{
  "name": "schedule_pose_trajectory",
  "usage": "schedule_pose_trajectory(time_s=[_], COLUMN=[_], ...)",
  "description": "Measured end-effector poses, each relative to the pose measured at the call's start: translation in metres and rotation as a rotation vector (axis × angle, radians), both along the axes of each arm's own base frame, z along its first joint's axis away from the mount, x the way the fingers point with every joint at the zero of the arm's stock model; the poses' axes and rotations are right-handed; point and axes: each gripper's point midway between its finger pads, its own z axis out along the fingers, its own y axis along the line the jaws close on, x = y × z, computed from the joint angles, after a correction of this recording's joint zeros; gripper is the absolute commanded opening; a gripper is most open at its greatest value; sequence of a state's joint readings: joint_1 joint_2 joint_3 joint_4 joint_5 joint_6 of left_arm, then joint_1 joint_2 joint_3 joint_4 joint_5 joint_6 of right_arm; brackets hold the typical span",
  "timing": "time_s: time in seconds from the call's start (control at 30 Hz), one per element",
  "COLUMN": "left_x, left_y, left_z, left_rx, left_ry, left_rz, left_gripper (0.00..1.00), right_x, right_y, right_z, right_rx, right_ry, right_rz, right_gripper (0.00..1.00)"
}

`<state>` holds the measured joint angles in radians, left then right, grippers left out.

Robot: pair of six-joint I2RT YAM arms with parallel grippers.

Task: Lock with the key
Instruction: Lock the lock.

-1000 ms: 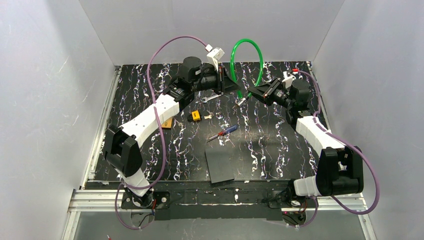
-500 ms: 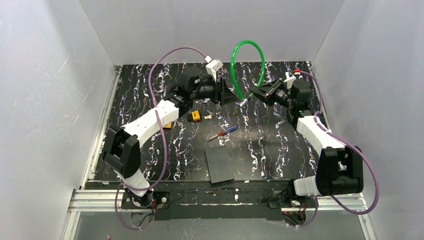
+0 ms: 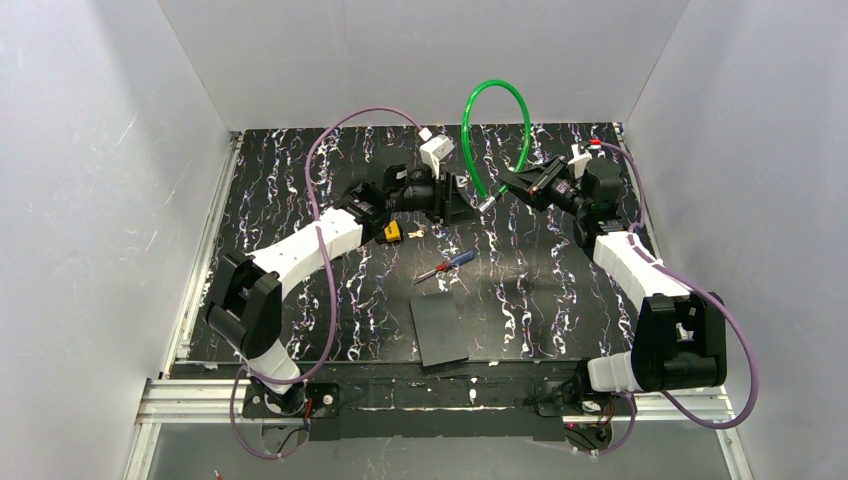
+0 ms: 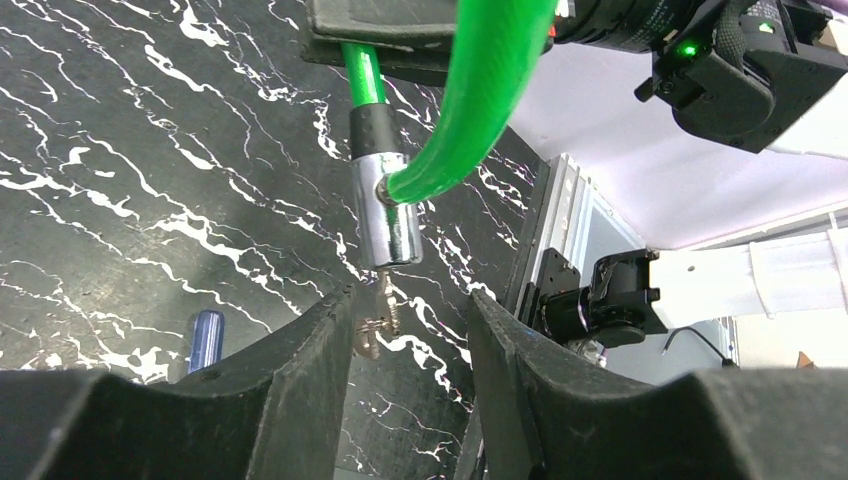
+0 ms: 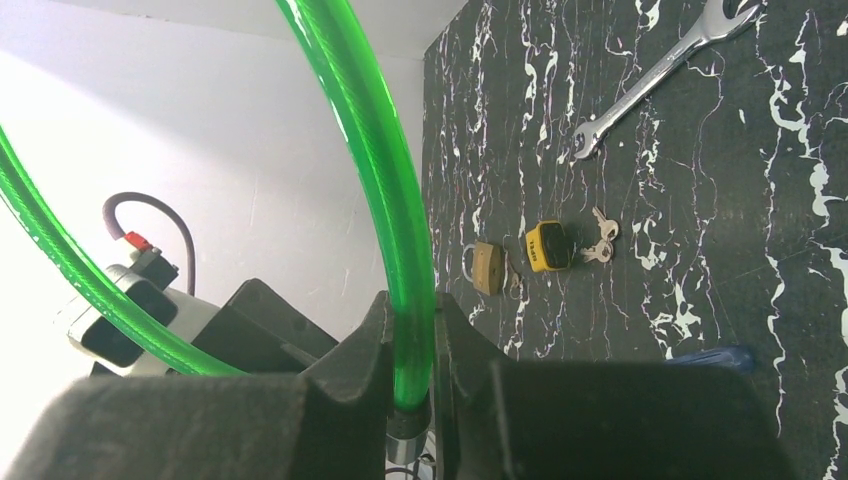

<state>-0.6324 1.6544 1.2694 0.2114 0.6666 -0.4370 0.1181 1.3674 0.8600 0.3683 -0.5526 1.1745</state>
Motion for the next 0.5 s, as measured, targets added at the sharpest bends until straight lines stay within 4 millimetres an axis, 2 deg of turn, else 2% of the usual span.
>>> schedule_pose_trajectory(time_s=[0.37,0.5], left_x=[-0.004,-0.0043], left_y=[-0.0036,-0.0032], left_z=[0.0,-0.0021], left_rx=[0.001,0.002], left_ry=[-0.008,-0.006], left_rz=[-0.013,-0.013], left_gripper=[0.21,0.2], right_x=[0.0,0.0002], right_y=[0.0001,0.0002], right_z=[0.0007,0.0017], right_rx=[0.005,0.009], right_ry=[0.002,0.001], right_rz=[0.0,-0.001], right_gripper=[0.01,0.01])
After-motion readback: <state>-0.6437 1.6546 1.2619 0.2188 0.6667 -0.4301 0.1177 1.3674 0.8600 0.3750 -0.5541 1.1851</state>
